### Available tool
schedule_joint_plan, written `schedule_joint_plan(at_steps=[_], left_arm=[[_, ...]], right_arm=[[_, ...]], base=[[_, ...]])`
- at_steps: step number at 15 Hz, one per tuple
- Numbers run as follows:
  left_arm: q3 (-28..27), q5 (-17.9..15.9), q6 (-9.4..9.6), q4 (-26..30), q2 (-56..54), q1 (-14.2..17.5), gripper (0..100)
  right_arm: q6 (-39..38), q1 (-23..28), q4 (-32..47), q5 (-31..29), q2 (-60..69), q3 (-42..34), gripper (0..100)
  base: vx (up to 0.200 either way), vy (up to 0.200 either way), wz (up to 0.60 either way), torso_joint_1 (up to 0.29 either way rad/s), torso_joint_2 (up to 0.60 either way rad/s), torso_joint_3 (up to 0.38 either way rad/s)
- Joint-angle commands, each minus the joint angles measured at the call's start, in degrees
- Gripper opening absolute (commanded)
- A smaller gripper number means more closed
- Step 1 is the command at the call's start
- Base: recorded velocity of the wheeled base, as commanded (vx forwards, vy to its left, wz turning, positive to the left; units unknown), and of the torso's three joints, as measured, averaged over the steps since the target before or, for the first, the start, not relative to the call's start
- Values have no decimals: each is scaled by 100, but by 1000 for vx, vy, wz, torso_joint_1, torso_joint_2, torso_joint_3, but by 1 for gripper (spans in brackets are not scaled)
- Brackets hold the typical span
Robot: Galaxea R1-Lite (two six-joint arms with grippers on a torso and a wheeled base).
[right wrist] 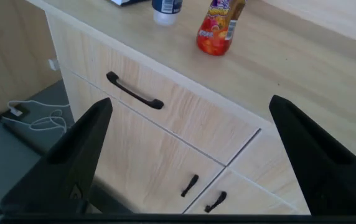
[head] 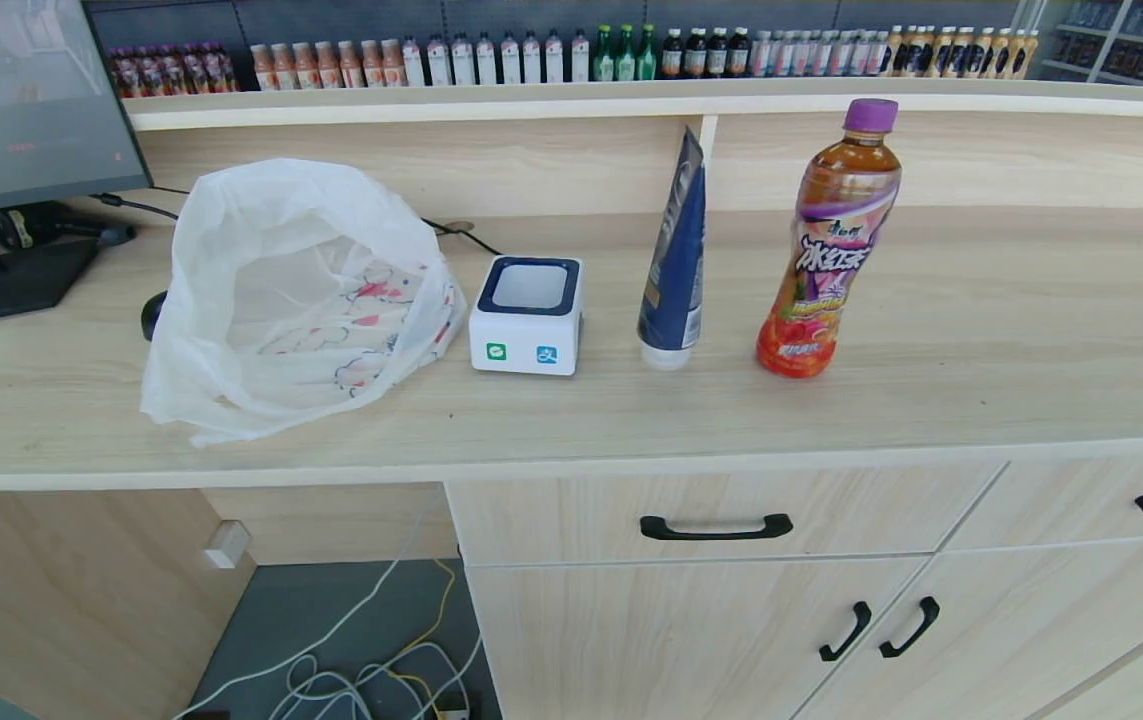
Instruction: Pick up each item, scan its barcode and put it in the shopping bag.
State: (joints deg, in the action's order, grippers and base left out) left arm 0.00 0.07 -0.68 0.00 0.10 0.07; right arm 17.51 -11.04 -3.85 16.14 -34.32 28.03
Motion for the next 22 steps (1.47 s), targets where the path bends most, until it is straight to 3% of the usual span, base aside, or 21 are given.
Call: schedule_joint_plan(at_steps=[1,3,5,7,9,11,13,16,19,22], left_arm=[[0,1,-2,0,-1,1,100],[0,1,-2,0,-1,1,100],[0,1,-2,0,-1,1,100],[0,1,-2,0,-1,1,100],[0,1,-2,0,-1,1,100],[0,1,-2,0,-1,1,100],[0,1,-2,0,-1,1,100],[0,1,-2,0,-1,1,100],[0,1,-2,0,-1,1,100],[0,1,-2,0,-1,1,100]], right_arm=[[332,-697,-722,-67,-1165,159,100],[385,-1058,-1135,-252,-1578,274,100],[385,-1726,-1223,-893,-1824,441,100],[332,-2815,-1276,-1781,-2132,528,100],[236,-3431,-1592,-2414,-2536,616,100],[192,-3598,-2128,-2976,-2870,651,100],[-54,-3949,-3104,-3715,-3477,704,100],[-652,-4608,-3965,-4734,-4188,713,100],[-1039,-4731,-4668,-4945,-4707,818,100],[-1170,-4714,-4765,-4954,-5041,1073,100]], base=[[0,0,0,0,0,0],[0,0,0,0,0,0],[0,0,0,0,0,0],[0,0,0,0,0,0],[0,0,0,0,0,0],[0,0,0,0,0,0],[0,0,0,0,0,0],[0,0,0,0,0,0],[0,0,0,0,0,0],[0,0,0,0,0,0]])
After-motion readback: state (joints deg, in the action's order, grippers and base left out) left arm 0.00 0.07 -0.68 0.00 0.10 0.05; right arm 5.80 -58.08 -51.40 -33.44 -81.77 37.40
